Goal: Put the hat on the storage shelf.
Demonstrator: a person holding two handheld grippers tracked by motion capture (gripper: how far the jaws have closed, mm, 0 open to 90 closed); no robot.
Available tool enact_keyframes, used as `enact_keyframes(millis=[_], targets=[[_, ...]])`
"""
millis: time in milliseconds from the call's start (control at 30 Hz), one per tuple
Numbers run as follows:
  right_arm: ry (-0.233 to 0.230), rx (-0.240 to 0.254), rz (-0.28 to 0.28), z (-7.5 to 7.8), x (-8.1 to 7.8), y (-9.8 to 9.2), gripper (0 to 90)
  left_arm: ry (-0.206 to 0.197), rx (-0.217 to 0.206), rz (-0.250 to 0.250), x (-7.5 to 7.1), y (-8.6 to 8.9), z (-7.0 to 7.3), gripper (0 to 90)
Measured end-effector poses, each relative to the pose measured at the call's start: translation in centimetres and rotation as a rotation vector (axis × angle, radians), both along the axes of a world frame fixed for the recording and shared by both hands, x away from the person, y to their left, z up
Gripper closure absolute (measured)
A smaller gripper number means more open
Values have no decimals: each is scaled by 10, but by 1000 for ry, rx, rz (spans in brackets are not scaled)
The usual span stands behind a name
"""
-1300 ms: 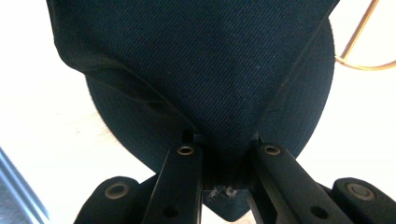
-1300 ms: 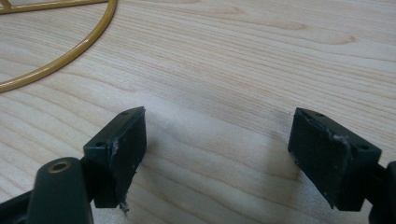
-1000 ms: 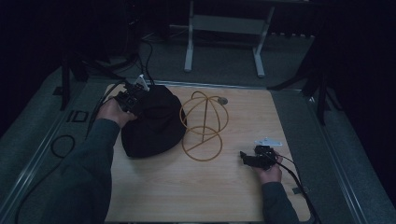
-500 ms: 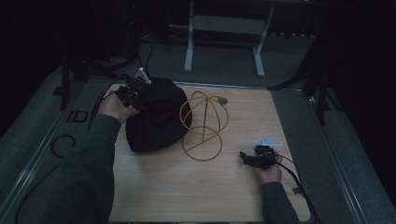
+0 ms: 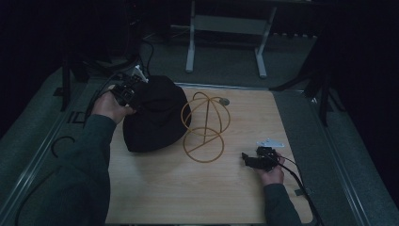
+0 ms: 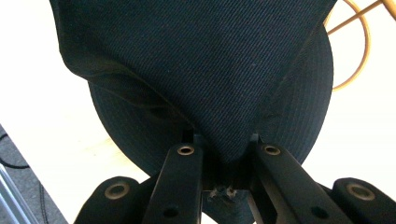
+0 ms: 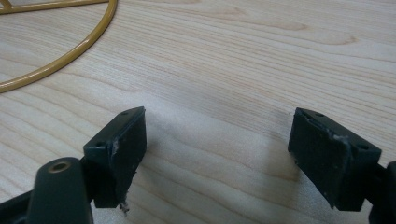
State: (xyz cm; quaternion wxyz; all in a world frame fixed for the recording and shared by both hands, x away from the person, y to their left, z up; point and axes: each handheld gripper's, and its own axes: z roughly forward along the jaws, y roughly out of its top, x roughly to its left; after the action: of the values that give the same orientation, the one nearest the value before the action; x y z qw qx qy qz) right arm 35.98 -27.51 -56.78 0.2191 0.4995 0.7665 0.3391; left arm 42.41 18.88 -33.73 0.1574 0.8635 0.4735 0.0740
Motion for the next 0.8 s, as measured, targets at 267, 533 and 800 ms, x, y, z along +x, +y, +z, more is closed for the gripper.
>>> enact_keyframes(millis=[267, 533, 800], targets=[[0, -1, 0, 0, 0, 0, 192, -26, -15, -35, -4, 9, 8, 858], [1, -1, 1, 0, 0, 0, 192, -48, -35, -39, -8, 18, 14, 858], [1, -2, 2, 0, 0, 0, 192, -64, -27, -42, -12, 25, 26, 858]])
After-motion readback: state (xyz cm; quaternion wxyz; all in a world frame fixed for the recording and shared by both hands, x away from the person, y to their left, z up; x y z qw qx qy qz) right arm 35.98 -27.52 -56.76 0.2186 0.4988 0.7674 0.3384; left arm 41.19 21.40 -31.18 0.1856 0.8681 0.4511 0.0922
